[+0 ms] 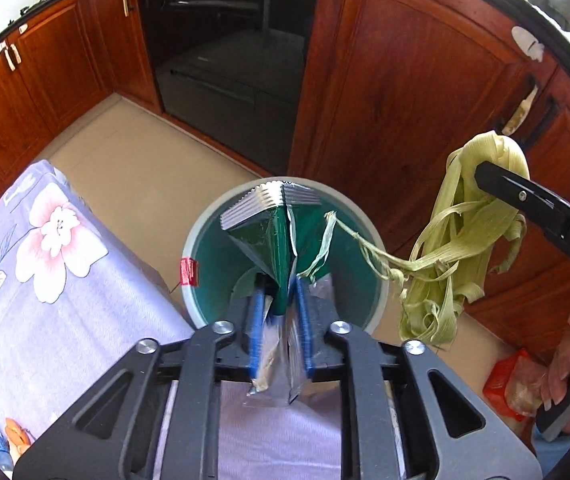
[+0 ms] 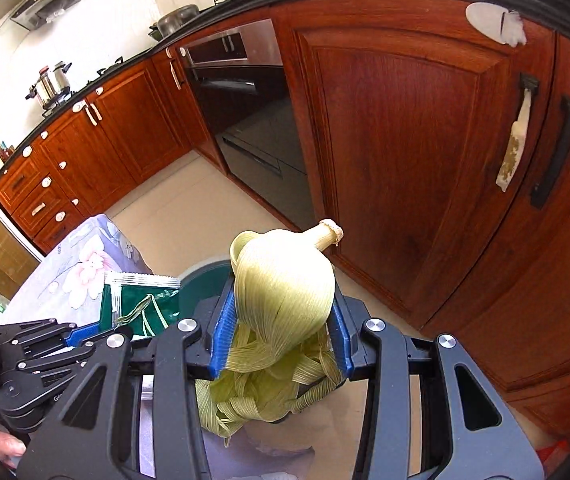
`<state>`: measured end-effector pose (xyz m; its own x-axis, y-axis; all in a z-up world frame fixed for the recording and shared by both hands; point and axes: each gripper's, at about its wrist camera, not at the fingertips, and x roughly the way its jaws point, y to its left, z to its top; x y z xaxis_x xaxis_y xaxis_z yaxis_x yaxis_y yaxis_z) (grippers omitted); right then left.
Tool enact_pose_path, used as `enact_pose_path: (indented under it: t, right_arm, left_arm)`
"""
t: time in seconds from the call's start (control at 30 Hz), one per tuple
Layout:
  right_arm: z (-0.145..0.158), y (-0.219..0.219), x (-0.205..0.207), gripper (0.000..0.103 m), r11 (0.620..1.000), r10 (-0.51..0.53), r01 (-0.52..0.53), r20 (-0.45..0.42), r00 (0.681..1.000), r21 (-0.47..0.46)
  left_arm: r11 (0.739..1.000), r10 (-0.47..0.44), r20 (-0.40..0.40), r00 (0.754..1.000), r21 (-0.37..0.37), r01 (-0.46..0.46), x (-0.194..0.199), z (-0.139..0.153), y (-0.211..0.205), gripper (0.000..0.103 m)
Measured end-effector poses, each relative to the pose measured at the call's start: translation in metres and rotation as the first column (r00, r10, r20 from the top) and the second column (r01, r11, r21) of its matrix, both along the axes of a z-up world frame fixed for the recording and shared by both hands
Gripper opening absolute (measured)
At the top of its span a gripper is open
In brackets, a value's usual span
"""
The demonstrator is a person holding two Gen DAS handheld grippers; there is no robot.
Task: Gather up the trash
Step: 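Carry the pouch and husks to the bin and open both grippers, then move both grippers back over the table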
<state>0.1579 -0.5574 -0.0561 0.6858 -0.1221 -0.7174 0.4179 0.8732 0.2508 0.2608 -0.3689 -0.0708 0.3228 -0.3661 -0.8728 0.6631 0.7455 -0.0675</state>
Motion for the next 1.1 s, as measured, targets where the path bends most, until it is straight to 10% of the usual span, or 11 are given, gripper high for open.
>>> enact_pose_path:
  t: [0.13, 0.77, 0.9, 1.1]
  right_arm:
    - [-0.002, 0.001, 0.012, 0.039, 1.0, 0.01, -0.01, -0.01, 1.0, -0.01]
    - [-0.027, 0.028, 0.052, 0.046, 0.995, 0.096, -0.095, -0.091, 0.991, 0.007]
    - [-0.029, 0.037, 0.055, 0.073, 0.993, 0.117, -0.116, -0.088, 0.989, 0.013]
    - [-0.026, 0.047, 0.056, 0.081, 0.992, 0.126, -0.125, -0.081, 0.989, 0.012]
  left_arm:
    - [1.0, 0.012, 0.036, 0.999, -0.003, -0.012, 0.003, 0.0, -0.005, 0.062]
    - [0.996, 0.089, 0.013, 0.996, -0.024, -0.089, -0.004, 0.005, 0.039, 0.073]
    - [0.994, 0.102, 0.012, 0.995, -0.037, -0.101, -0.004, 0.007, 0.047, 0.078]
    - [0.992, 0.118, 0.016, 0.993, -0.053, -0.117, -0.008, 0.011, 0.057, 0.085]
